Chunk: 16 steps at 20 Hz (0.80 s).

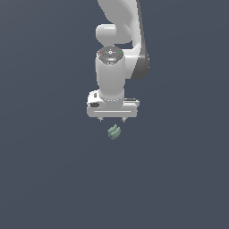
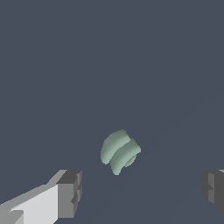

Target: Pick up the object and move it to a goal position.

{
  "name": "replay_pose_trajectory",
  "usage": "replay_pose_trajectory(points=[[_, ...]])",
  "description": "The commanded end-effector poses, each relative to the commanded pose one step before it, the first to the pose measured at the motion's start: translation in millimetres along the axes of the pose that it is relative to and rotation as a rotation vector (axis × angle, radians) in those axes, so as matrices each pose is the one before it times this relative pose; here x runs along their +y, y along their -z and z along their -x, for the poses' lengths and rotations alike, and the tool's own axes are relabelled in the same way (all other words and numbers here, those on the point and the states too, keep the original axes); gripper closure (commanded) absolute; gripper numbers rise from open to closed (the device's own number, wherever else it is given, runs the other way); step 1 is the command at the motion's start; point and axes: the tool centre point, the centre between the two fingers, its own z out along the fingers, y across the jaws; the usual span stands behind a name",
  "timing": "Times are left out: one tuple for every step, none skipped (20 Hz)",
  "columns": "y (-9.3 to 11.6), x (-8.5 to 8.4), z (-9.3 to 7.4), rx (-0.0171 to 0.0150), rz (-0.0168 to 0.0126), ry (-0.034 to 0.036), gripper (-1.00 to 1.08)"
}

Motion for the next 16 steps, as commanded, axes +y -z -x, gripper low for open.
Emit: replay_pose_trajectory(points=[[0.0,0.01,0.0,0.0,0.0,0.0,-0.92],[0.2,0.04,0.21,0.0,0.0,0.0,-0.92],[-0.48,0.81,0.33,-0.00173,-0.00132,-0.00073,-0.92],[-0.34,1.04,0.65,-0.00208,-0.00161,-0.00085,-0.92],[-0.5,1.44,0.87,-0.0029,-0.00229,-0.00107,-0.92],[-0.52,1.73,1.08,-0.00343,-0.00276,-0.00105,-0.92],[-0.54,1.93,1.19,-0.0038,-0.00312,-0.00077,-0.92],[-0.37,1.59,0.97,-0.00308,-0.00259,-0.00012,-0.92],[-0.23,1.12,0.66,-0.0022,-0.00188,0.00046,-0.92],[-0.02,0.69,0.42,-0.00124,-0.00108,0.00078,-0.92],[0.04,0.33,0.18,-0.0006,-0.00053,0.00089,-0.92],[0.08,0.02,0.01,-0.00005,-0.00004,0.00069,-0.92],[-0.14,-0.07,-0.16,0.0,0.0,0.0,-0.92],[0.12,-0.32,-0.08,0.00076,0.00067,-0.00094,-0.92],[-0.28,-0.26,-0.08,0.00032,0.00028,-0.00245,-0.92],[-0.51,-0.16,0.01,0.0001,0.0001,-0.00425,-0.92]])
